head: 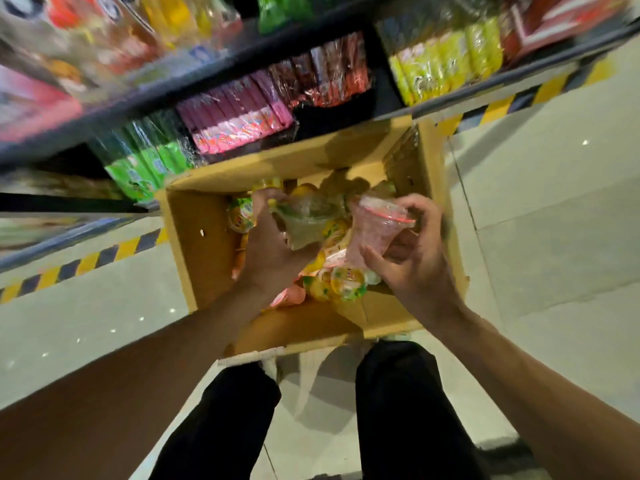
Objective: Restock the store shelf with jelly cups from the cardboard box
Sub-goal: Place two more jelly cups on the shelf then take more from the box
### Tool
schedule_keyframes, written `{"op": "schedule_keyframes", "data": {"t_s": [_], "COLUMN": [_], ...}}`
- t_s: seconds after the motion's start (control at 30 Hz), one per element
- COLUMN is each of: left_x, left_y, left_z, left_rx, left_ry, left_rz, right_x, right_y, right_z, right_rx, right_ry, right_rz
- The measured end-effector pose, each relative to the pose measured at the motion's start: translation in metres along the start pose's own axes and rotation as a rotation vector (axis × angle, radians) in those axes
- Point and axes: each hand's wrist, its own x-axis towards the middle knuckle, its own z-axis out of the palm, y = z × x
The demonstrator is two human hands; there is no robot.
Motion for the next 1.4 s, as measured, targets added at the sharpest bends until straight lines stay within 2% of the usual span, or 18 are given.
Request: {"op": "schedule_keyframes", "data": {"t_s": [0.1, 0.23, 0.4, 0.5, 0.57, 0.7, 0.8, 0.93, 1.4], "left_x": [-0.060, -0.137, -0.222, -0.263, -0.283, -0.314, -0.330, -0.347, -0.362], "left_y": [0.070, 0.160, 0.266, 0.313, 0.333, 0.363, 0.382, 0.411, 0.526], "left_z": [-0.040, -0.102, -0.185, -0.228, -0.253, -0.294, -0.317, -0.342, -0.417], "left_rx": [-0.066, -0.072, -0.142, -0.103, -0.088, -0.118, -0.145, -0.152, -0.176], "left_ry": [0.021, 0.047, 0.036, 0.043, 0.079, 0.170, 0.221, 0.297, 0.544], "left_rz": [0.014, 0.109, 0.246, 0.362, 0.409, 0.481, 0.522, 0.598, 0.836], "right_x": [-0.032, -0.081, -0.140, -0.169, -0.180, -0.195, -0.200, -0.200, -0.162], "right_y": [-0.086, -0.201, -0.330, -0.397, -0.425, -0.488, -0.520, -0.568, -0.727], "right_z": [-0.018, -0.046, -0.066, -0.071, -0.073, -0.070, -0.065, -0.059, -0.049], "right_rx": [-0.020, 0.023, 0.029, 0.282, 0.331, 0.263, 0.052, 0.000, -0.045], "right_ry": [0.038, 0.014, 0.003, -0.043, -0.068, -0.078, -0.087, -0.061, -0.071], "right_rz": [-0.050, 0.078, -0.013, -0.009, -0.061, -0.239, -0.433, -0.580, -0.915]}}
